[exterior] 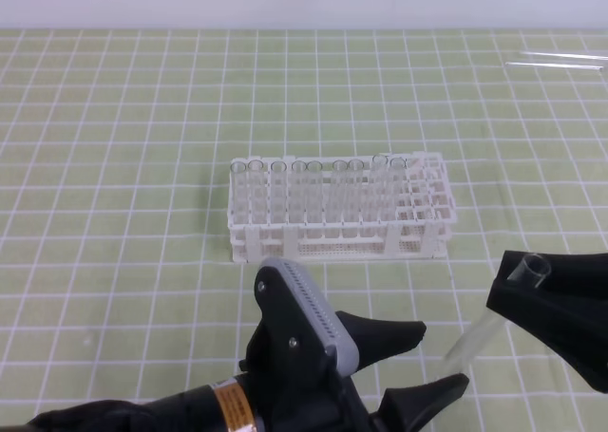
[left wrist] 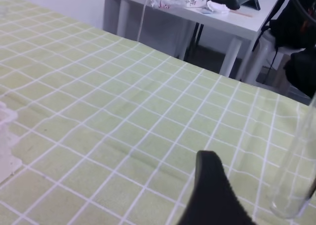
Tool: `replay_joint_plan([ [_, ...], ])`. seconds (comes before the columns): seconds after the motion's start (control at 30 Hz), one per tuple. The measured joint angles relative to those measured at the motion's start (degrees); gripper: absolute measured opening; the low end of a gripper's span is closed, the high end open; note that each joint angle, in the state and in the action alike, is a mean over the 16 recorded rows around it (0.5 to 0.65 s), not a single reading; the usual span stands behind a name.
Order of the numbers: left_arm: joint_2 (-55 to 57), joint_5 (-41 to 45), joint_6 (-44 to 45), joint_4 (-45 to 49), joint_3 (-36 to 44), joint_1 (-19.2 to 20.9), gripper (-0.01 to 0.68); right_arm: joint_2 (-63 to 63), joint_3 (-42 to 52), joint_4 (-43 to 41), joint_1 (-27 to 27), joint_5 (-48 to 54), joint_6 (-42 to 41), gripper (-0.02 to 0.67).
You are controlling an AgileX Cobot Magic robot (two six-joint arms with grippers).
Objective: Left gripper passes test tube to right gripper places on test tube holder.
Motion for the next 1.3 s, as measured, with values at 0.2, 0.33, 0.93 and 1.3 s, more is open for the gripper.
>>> replay_joint_plan([
  [0.2,-0.02,0.19,0.05,-0.28,0.00,0.00,0.388,0.00,0.00,0.03,0.04,-2.80,-0.25,0.102],
  [0.33,-0.18,0.92,0.06,-0.30,0.00,0.01,0.387,0.00,0.00,0.06,0.06,-5.53,-0.38,0.102],
  [0.93,-25.16,28.86,12.32,-5.34,0.02,0.02,0.072,0.00,0.00,0.36,0.08,-13.50,-0.38,0.102],
  [1.3,-48.05,51.64,13.98,-4.83,0.76,0.02,0.001,0.03,0.00,0.52,0.08,-14.94,-0.43,0.102],
])
